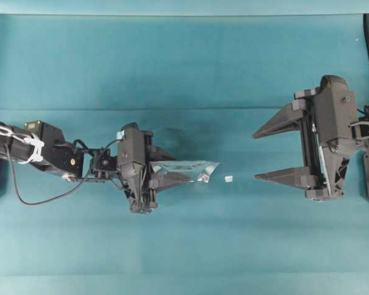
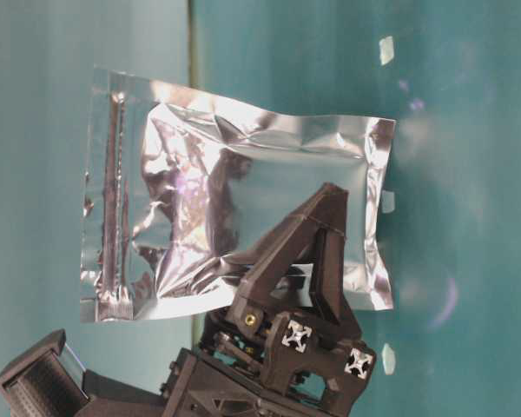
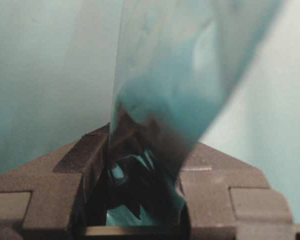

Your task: Hand over the silver zip bag and make it stand upright.

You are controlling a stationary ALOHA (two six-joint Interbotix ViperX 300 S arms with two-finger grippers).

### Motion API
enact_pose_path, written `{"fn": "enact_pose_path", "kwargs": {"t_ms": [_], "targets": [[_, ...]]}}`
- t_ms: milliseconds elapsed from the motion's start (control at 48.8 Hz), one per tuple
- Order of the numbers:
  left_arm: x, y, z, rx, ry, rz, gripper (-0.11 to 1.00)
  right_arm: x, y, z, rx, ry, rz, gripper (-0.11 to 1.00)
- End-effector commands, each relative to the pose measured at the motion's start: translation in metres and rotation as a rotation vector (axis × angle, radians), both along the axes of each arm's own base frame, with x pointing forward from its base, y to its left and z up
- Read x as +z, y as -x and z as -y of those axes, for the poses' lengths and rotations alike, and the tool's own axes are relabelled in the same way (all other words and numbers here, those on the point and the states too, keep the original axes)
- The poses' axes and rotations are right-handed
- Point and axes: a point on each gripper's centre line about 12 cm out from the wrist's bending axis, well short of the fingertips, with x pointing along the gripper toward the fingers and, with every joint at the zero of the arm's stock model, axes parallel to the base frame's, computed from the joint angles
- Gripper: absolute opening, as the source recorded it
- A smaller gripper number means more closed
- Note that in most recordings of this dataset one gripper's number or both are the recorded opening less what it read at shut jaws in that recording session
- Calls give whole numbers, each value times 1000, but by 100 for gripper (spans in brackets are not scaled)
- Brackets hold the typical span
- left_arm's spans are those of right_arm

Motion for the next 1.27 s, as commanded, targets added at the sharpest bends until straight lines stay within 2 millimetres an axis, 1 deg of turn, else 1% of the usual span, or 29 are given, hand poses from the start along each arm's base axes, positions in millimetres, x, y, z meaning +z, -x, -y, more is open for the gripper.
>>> {"fn": "enact_pose_path", "kwargs": {"t_ms": [0, 267, 943, 1251], "targets": [[-1, 1, 7, -17, 1, -15, 23, 6, 0, -1, -1, -7, 24, 95], [0, 1, 10, -26, 1, -11, 23, 5, 0, 0, -4, -8, 23, 95], [0, 0, 9, -28, -7, -7, 23, 5, 0, 0, -4, -8, 24, 95], [3, -3, 7, -24, -10, 8, 23, 5, 0, -1, -2, -8, 24, 95]]}}
